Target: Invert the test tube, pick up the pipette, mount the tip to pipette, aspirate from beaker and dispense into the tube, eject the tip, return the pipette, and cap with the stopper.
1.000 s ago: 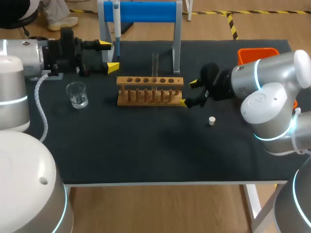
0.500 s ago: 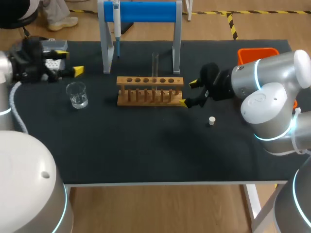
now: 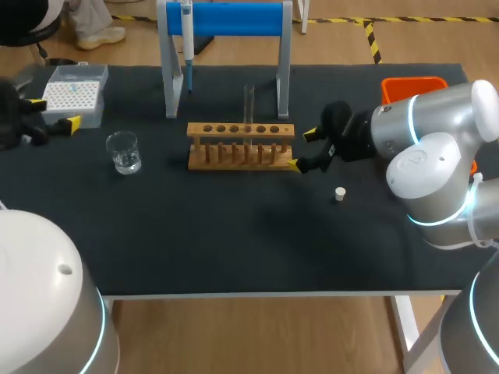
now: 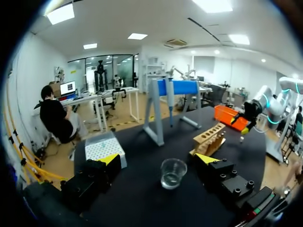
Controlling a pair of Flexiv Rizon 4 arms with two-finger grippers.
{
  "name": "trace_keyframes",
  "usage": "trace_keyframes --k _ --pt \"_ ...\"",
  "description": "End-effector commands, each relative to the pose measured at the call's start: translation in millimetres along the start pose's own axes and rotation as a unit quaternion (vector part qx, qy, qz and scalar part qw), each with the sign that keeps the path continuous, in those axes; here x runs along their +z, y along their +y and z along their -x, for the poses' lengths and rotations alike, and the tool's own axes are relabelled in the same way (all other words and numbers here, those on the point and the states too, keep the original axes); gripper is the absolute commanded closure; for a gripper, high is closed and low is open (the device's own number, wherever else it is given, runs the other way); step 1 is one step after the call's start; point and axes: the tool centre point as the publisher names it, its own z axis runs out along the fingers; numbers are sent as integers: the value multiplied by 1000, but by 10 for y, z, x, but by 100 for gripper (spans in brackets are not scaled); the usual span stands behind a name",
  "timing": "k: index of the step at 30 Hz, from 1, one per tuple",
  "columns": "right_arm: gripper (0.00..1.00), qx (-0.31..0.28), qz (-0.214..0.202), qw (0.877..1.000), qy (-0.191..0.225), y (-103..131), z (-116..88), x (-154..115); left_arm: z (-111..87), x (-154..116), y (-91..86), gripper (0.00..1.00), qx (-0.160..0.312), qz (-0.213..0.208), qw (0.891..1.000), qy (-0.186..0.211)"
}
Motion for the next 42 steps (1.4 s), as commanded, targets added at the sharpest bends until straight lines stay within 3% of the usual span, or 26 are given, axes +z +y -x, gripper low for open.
trace_keyframes --k 1,7,28,42 --pt "0 0 1 1000 1 -6 3 -6 4 -17 48 0 -2 15 999 -47" --pt "0 0 1 1000 1 -6 3 -6 77 -44 85 0 -5 50 995 -87" --pt "0 0 1 1000 1 -6 3 -6 77 -44 85 0 -5 50 995 -87" --pt "0 0 1 1000 1 -6 3 -6 578 619 169 0 -34 69 988 -131"
